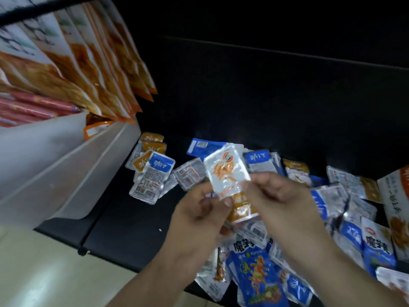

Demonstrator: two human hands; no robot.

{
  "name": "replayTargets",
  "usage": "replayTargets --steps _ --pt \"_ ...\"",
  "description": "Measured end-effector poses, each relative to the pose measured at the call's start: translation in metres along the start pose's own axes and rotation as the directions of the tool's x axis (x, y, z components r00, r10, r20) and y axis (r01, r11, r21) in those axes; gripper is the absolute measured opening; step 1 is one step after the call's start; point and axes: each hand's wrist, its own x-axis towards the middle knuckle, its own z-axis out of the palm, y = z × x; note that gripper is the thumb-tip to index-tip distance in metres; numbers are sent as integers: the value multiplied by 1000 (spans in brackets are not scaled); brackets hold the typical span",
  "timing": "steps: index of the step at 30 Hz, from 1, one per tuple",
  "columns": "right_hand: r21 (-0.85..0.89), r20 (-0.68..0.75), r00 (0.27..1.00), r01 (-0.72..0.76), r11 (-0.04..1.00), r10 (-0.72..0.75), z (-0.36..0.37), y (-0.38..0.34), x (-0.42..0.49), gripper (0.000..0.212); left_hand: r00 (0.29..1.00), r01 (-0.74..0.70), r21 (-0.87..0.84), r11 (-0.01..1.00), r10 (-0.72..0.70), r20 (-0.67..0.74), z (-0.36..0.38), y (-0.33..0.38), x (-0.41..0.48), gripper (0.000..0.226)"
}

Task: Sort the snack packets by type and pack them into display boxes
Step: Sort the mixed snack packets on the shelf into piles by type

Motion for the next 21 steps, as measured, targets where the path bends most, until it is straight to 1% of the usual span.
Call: replayTargets --steps 1,2,3,4,6,7,9,10,11,12,13,14,15,16,17,18,19,21 --pt "-4 48 999 1 1000 -1 7 5 -1 10 997 29 -52 998 -32 -65 -5 -1 0 17" --pt "-60 77 997 21 998 -17 11 12 0 10 987 42 -81 996 -54 -149 -14 -3 1 14" --pt "-186 89 995 56 981 -40 12 20 1 15 969 45 -92 995 -66 -237 -25 -5 3 11" --pt "-338 83 993 101 936 -78 11 28 2 23 943 51 -96 994 -79 -324 -39 -6 6 10" --pt "-590 83 974 217 778 -209 8 42 7 34 895 30 -77 997 -62 -442 -70 -6 17 11" --pt "-674 91 958 259 691 -271 6 48 9 36 881 10 -41 999 -28 -472 -86 -5 22 11" --pt "-769 101 946 270 579 -307 3 60 17 40 858 0 72 997 37 -512 -111 -1 32 11" --pt "-802 112 956 249 544 -273 1 62 20 44 844 8 161 987 80 -530 -120 -2 37 12" --pt "-825 123 971 216 522 -207 0 63 23 48 828 30 267 963 125 -546 -126 -6 39 13" --pt "-838 136 978 197 510 -156 0 63 25 51 815 60 373 926 170 -554 -128 -10 38 15" --pt "-844 142 979 197 499 -146 -1 66 27 52 815 74 465 882 215 -538 -128 -17 36 21" --pt "-848 137 974 209 486 -179 -2 69 28 50 830 52 538 841 263 -492 -123 -23 33 27" --pt "-849 125 966 222 479 -226 -3 70 29 46 845 -3 582 813 313 -433 -116 -30 30 30" --pt "-850 107 957 228 475 -268 -5 72 31 39 861 -63 602 796 348 -371 -106 -34 29 28" --pt "-850 89 950 229 474 -299 -8 74 33 31 887 -120 592 797 354 -296 -94 -36 30 22" --pt "-855 74 943 228 467 -325 -12 74 35 25 920 -151 583 799 330 -213 -81 -36 33 19" --pt "-859 59 938 222 462 -341 -17 73 37 24 941 -194 576 794 317 -121 -66 -34 37 19" --pt "-860 20 946 182 478 -324 -28 70 41 31 936 -290 624 726 352 25 -41 -31 52 12"
